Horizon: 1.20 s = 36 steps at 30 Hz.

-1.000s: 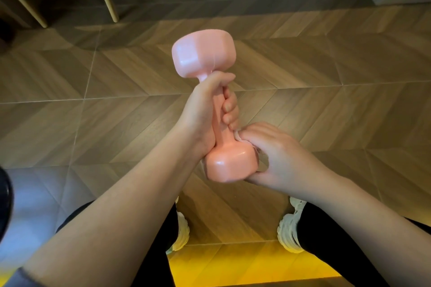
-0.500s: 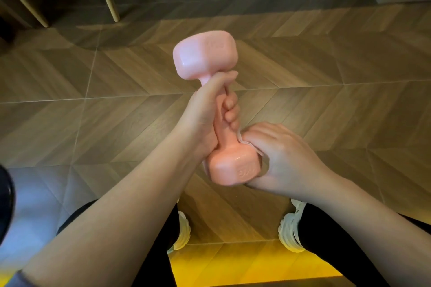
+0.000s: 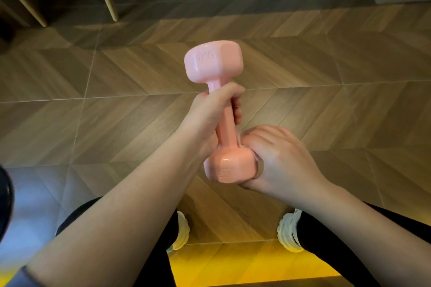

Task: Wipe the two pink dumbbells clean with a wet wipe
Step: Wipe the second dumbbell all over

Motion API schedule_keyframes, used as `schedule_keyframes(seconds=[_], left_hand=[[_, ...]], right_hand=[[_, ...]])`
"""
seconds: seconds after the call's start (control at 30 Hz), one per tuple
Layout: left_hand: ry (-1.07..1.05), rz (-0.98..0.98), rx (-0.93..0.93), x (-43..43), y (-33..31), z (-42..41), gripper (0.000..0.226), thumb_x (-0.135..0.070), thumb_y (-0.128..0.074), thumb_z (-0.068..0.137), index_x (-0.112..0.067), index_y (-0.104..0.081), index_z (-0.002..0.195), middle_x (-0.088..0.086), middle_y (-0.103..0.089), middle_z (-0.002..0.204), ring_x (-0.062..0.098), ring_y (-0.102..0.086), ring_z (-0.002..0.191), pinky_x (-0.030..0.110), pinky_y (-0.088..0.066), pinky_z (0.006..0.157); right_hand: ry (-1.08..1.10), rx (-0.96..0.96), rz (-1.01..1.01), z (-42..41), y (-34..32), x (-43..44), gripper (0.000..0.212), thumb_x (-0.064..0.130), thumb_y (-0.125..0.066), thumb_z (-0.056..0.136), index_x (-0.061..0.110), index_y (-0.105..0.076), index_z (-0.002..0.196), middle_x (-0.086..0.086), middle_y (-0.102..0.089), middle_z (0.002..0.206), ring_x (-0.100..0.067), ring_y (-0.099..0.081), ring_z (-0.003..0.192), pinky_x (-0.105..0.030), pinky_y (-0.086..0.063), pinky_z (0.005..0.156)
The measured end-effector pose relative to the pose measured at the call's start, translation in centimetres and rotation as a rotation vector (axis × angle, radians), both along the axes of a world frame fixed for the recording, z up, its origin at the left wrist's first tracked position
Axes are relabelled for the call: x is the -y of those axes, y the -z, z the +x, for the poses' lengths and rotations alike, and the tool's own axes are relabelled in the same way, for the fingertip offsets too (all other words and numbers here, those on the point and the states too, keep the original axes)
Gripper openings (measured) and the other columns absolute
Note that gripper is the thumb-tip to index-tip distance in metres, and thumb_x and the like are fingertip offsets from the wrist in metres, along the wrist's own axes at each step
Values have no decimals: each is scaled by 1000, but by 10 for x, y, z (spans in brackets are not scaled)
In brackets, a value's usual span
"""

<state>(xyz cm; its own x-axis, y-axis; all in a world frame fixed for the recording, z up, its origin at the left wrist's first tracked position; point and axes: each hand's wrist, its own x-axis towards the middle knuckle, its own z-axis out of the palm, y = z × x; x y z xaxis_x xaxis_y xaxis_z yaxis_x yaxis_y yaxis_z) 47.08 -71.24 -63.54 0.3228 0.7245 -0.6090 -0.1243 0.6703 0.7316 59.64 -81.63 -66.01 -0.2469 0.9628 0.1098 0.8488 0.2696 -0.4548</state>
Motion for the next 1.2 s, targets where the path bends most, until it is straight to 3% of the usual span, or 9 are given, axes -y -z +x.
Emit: schedule_keyframes(seconds=[0.13,0.27,0.33,0.53,0.7,0.87,1.0,1.07,1.2], left_hand=[[-53,-87,-33,-4,3,-3,19,-13,-68,84,-15,-49,81,14,-51,96,14,-46,60,25,-42,49],[-47,-87,-66,-5,6,-3,21,-17,-70,83,-17,-52,72,1,-51,65,11,-45,50,22,-39,47],[-56,-99,-17,-5,5,-2,25,-18,-69,84,-19,-51,67,-4,-46,56,10,-42,44,21,-37,45],[-66,-144,16,-4,1,1,28,-18,-58,87,-22,-40,67,-6,-36,54,8,-31,38,17,-29,39],[18,-67,-14,-2,-1,8,27,-16,-56,85,-23,-39,66,-6,-32,54,9,-28,38,21,-28,43],[-45,-63,37,-9,-6,4,27,-13,-53,85,-22,-36,67,-7,-30,48,13,-25,47,20,-28,41],[35,-37,95,-6,-4,2,33,-12,-50,86,-21,-34,59,-7,-27,46,13,-23,45,23,-26,42],[54,-39,166,-6,-5,2,36,-12,-48,87,-21,-36,54,-6,-29,46,13,-25,45,23,-28,42],[35,-3,150,-7,-3,-2,27,-14,-57,89,-14,-52,63,1,-48,63,16,-45,59,30,-42,60]], right_hand=[[54,49,87,2,3,-1,52,53,-82,64,14,-67,96,1,-67,92,-20,-61,91,-30,-37,79],[21,32,35,-5,3,-1,46,54,-63,69,15,-67,92,1,-69,92,-23,-64,93,-32,-40,84],[34,-10,52,-6,2,0,41,51,-66,70,15,-67,90,2,-67,91,-23,-63,93,-31,-40,83],[55,-47,87,-7,-1,4,53,55,-81,63,13,-66,92,2,-65,88,-17,-58,88,-26,-35,84],[88,3,-72,-7,3,3,50,51,-83,64,16,-66,95,3,-67,94,-21,-62,98,-40,-31,109],[104,-88,118,-6,2,2,53,58,-72,65,13,-62,91,3,-59,87,-16,-54,89,-33,-36,96],[36,-226,-139,-7,2,-5,49,43,-86,63,12,-61,92,-1,-58,90,-22,-55,86,-37,-44,74],[-13,-284,-177,1,2,-6,46,36,-87,66,10,-62,96,-3,-59,93,-22,-56,88,-40,-45,74],[43,-110,81,14,1,-3,45,40,-82,63,14,-62,94,4,-60,89,-15,-52,86,-27,-33,75]])
